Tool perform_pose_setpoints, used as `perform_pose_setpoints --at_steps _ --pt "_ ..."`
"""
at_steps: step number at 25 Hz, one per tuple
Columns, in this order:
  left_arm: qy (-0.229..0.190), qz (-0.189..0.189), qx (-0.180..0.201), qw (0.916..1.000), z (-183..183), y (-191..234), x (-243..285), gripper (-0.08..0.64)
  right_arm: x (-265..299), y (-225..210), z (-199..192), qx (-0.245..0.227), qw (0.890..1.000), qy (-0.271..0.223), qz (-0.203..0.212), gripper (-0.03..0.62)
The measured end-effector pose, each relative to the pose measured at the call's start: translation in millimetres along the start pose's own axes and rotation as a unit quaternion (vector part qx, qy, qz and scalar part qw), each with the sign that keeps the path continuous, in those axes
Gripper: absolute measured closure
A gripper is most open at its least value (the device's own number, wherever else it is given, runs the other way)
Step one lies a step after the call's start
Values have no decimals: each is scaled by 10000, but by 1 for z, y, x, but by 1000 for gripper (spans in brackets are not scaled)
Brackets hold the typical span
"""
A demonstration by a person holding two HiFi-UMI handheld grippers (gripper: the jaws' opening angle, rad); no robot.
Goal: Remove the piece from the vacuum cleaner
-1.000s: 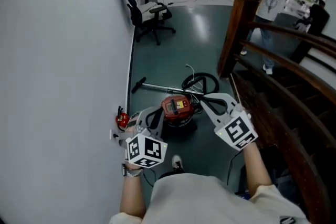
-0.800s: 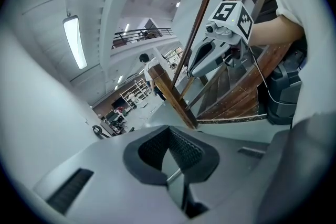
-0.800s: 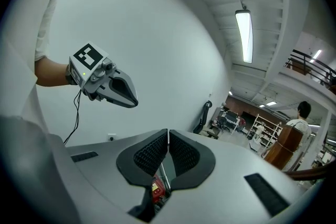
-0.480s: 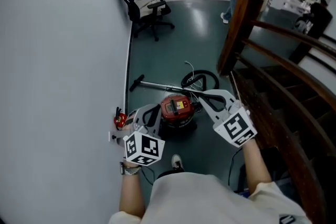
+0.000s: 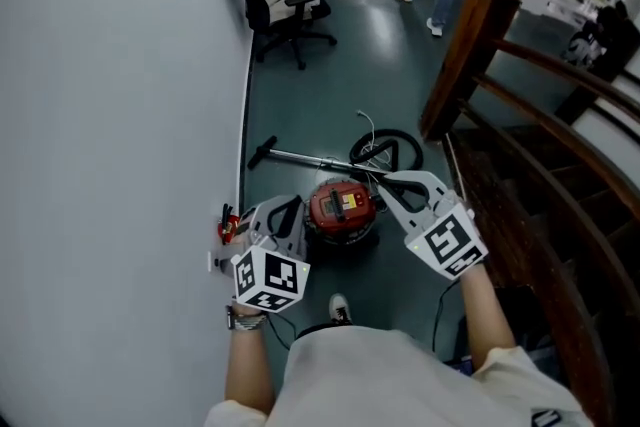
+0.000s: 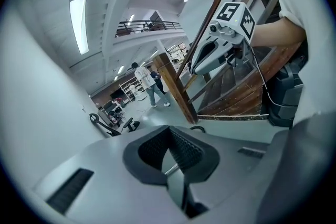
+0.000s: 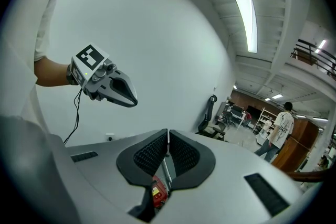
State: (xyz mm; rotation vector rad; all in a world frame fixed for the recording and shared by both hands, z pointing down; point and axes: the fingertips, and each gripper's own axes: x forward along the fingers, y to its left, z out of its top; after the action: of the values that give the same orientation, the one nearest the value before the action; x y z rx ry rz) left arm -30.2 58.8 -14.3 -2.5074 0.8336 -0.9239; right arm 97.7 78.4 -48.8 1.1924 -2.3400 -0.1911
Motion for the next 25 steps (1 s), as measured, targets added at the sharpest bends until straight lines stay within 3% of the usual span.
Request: perform_pose_setpoints --at_steps 2,6,17,25 --pt "-56 9 -166 9998 -7 7 4 561 12 -2 -3 76 10000 5 4 561" --pt "-332 216 -912 9950 -24 33 9 561 38 -7 -7 171 9998 46 7 560" --pt "100 78 -1040 9945 -83 48 30 561 81 -11 -16 231 9997 43 -26 560" --pt "266 19 -1244 9919 -99 44 36 561 92 -6 -32 517 9986 63 33 560"
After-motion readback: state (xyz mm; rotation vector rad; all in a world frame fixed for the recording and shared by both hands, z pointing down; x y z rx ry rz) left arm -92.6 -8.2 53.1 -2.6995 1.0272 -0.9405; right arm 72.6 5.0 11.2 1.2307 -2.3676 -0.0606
